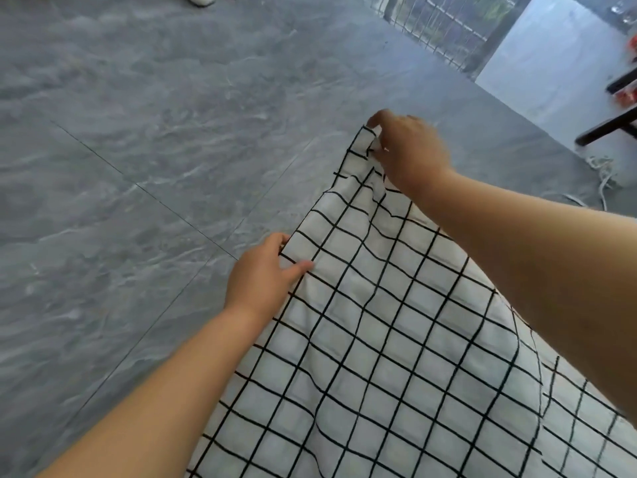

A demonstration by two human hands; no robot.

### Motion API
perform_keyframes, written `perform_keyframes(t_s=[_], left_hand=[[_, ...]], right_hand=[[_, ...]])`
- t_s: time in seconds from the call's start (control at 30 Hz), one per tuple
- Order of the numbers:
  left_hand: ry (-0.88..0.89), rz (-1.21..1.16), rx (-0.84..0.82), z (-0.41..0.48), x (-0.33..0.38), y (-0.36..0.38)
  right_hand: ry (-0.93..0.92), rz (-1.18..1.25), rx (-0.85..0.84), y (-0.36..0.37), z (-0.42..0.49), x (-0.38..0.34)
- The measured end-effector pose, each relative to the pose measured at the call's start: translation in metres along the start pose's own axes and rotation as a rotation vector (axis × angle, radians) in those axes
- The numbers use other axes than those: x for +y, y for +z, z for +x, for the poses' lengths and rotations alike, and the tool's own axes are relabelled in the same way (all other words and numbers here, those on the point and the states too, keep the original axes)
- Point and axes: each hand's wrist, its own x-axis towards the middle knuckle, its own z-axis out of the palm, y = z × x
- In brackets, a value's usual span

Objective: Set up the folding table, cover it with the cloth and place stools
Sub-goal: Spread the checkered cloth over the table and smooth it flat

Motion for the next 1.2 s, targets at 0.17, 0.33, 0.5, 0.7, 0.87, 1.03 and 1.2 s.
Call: perform_keyframes(t_s=[0.17,0.33,0.5,0.7,0.87,1.03,1.2], left_hand=[[-0.044,-0.010,-0.025,0.004,-0.017,0.004],[-0.030,-0.005,-0.045,-0.003,-0.011,0.001],[-0.061,0.040,-0.009,0.001,0.005,0.003],[0.050,0.075,0.028,0.014,-0.001,0.001],[0.081,0.069,0.037,0.024,0.004,0.007],[0.051,0.079,0.029,0.035,-0.007,0.016],[-0.008,-0.031,0.040,0.039,-0.009,0.012]], right_hand=[[0.345,0.366,0.110,0.003,-0.026,0.017],[0.377,0.145,-0.068,-0.005,-0.122,0.074],[0.525,0.292,-0.167,-0.006,-0.148,0.122],[0.538,0.360,-0.191,-0.008,-0.130,0.144],[0.574,0.305,-0.159,-0.002,-0.116,0.150],[0.661,0.335,-0.157,0.018,-0.118,0.152],[0.472,0.177,0.235,0.014,-0.130,0.136]])
